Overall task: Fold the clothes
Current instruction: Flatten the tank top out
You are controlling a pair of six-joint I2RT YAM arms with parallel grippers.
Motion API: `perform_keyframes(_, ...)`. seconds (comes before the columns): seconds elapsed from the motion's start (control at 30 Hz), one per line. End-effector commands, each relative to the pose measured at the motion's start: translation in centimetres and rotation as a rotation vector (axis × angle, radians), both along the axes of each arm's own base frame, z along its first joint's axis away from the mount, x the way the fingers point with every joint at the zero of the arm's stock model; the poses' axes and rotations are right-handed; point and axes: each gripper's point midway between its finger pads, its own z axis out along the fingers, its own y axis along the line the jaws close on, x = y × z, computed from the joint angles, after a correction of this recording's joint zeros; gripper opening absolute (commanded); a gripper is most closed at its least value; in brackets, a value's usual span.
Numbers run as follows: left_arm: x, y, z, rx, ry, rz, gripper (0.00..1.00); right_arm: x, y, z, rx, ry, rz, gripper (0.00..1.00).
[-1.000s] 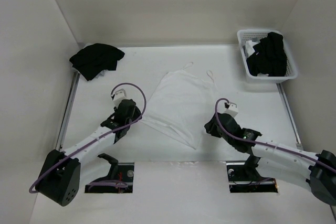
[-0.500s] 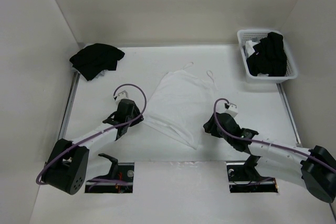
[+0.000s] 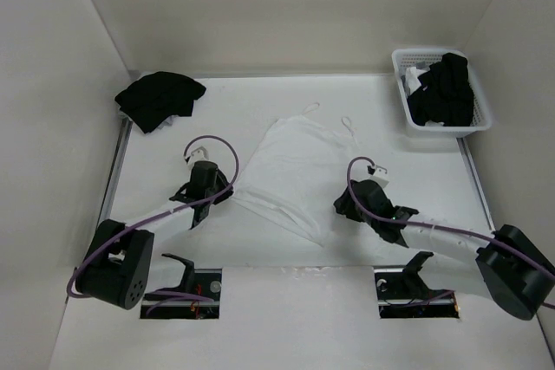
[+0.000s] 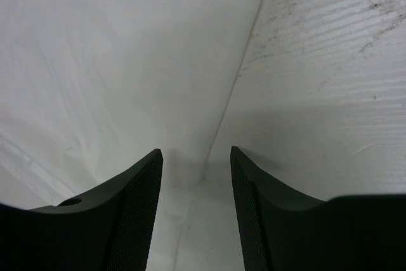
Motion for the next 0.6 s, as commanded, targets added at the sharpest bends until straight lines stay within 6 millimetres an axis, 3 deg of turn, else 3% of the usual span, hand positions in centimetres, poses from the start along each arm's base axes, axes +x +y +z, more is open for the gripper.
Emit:
perform_keyframes(0.0, -0.5, -0.7, -0.6, -0.037, 0.022, -0.041, 0.12, 3.5, 1.3, 1.8, 0.05, -0.066, -0.007, 0.45)
perform_keyframes(0.03, -0.5, -0.6, -0.2, -0.045, 0.009, -0.033, 0.09, 4.2, 1.3, 1.8, 0.06, -0.064, -0.015, 0.33)
perform_keyframes(0.13, -0.9, -0.3, 0.7, -0.076, -0.028, -0.005, 0.06, 6.6, 1.5, 1.7, 0.074, -0.061, -0.032, 0.17)
perform_keyframes(0.3, -2.8, -0.1, 0.9, -0.152, -0.048, 0.04, 0.02, 13.1, 1.6, 2.7, 0.067, -0.093, -0.046, 0.1)
perform_keyframes(0.37, -3.7, -0.5, 0.9, -0.189, -0.046, 0.046, 0.02, 15.5, 1.0, 3.7, 0.072, -0.118, -0.073, 0.16)
perform_keyframes(0.4, -4.3, -0.8, 1.0, -0.208, -0.046, 0.048, 0.01, 16.1, 0.5, 4.8, 0.074, -0.144, -0.08, 0.28)
perform_keyframes(0.43, -4.4, -0.8, 1.0, -0.212, -0.047, 0.047, 0.01, 16.3, 0.3, 5.4, 0.073, -0.159, -0.081, 0.34)
perform_keyframes(0.47, -4.8, -1.2, 1.2, -0.224, -0.05, 0.04, 0.01, 16.0, 0.0, 6.3, 0.067, -0.18, -0.08, 0.44)
perform_keyframes(0.53, -5.2, -1.3, 1.5, -0.228, -0.054, 0.035, 0.01, 14.7, -0.5, 7.0, 0.061, -0.186, -0.077, 0.51)
perform_keyframes(0.57, -5.3, -1.4, 1.8, -0.23, -0.06, 0.032, 0.01, 12.9, -1.0, 7.1, 0.046, -0.174, -0.072, 0.53)
